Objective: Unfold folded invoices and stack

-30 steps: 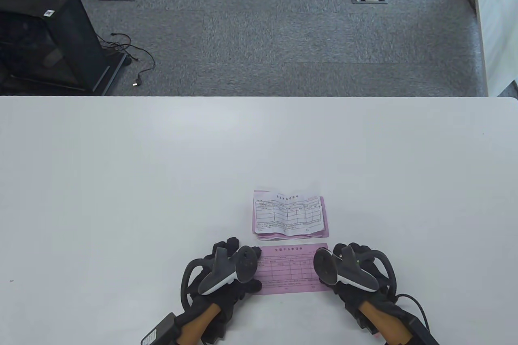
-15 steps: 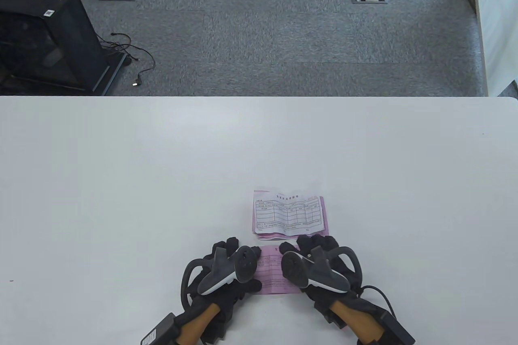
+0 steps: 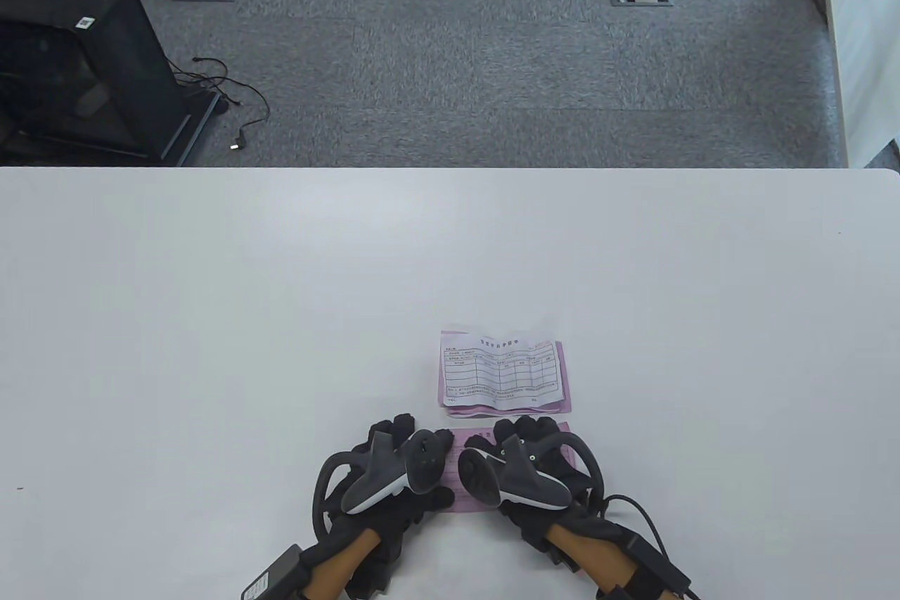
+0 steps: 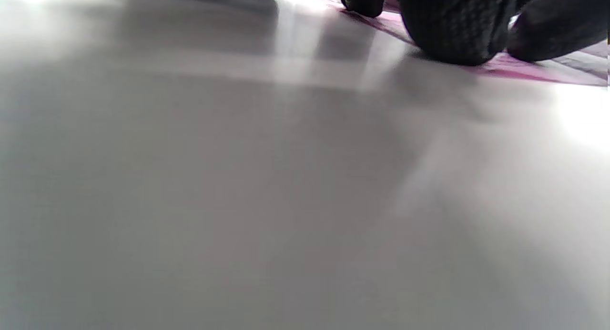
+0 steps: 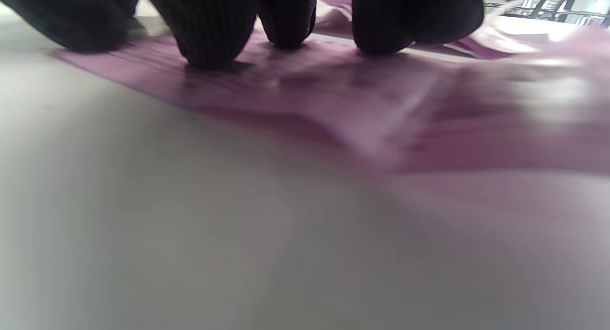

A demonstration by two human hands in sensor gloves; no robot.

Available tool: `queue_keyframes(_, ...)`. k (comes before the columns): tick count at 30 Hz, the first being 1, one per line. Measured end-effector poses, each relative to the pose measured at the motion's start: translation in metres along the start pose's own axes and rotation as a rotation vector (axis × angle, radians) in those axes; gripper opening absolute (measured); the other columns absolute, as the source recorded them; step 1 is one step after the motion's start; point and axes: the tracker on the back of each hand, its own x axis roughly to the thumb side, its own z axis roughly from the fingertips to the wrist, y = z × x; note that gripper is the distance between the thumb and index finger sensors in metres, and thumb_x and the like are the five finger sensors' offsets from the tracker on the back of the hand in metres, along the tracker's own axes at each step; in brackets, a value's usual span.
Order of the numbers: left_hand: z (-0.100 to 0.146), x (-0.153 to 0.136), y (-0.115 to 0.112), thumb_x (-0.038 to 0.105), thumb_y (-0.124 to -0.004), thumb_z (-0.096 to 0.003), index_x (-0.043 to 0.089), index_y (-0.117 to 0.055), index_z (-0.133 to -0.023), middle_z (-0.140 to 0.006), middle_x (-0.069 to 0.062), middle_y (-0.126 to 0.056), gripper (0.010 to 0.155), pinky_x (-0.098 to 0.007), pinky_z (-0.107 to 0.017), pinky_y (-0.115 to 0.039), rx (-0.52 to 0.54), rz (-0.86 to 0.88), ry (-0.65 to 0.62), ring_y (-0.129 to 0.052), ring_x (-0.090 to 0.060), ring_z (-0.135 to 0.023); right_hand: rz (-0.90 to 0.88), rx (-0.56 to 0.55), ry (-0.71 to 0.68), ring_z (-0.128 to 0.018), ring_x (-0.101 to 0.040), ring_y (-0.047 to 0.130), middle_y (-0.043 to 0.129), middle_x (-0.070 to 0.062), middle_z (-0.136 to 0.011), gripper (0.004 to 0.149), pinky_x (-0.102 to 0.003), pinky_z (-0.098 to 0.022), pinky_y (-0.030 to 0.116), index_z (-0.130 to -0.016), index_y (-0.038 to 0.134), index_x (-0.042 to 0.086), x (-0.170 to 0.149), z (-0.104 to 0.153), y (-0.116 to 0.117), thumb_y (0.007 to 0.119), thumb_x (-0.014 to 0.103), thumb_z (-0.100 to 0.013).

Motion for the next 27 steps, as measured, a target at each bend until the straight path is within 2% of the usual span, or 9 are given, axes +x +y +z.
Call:
queue_keyframes(10, -0.002, 0.001, 0.002, 0.058, -0.076, -0.0425, 0.046, -0.036, -0.11, -0.12, -0.016, -0.018, 0.08, -0.057, -0.075, -0.039, -0.03, 0.0, -0.004, -0.021, -0.042, -0.105, -0.088, -0.012, 0.061, -0.087, -0.044, 0.065, 0.059, -0.016, -0.103, 0.062, -0.067, -0.065, 0.049, -0.102, 0.055, 0.03, -0.066, 0.034, 0.02, 0.071, 0.049, -0.045)
queue_keyframes(23, -0.004, 0.001, 0.002, 0.057, -0.077, -0.0423, 0.045, -0.036, -0.11, -0.119, -0.017, -0.018, 0.08, -0.057, -0.075, -0.039, -0.034, -0.003, 0.004, -0.022, -0.043, -0.105, -0.1, 0.014, 0.076, -0.086, -0.044, 0.065, 0.058, -0.015, -0.103, 0.063, -0.066, -0.066, 0.05, -0.102, 0.054, 0.028, -0.084, 0.038, 0.022, 0.072, 0.049, -0.045)
queue_keyframes(27, -0.004, 0.001, 0.002, 0.057, -0.077, -0.0422, 0.045, -0.036, -0.11, -0.119, -0.016, -0.019, 0.08, -0.057, -0.075, -0.039, -0.029, 0.0, 0.005, -0.022, -0.042, -0.105, -0.207, 0.004, 0.092, -0.087, -0.045, 0.063, 0.058, -0.015, -0.103, 0.071, -0.065, -0.066, 0.05, -0.106, 0.044, 0.025, -0.091, 0.039, 0.022, 0.069, 0.053, -0.045)
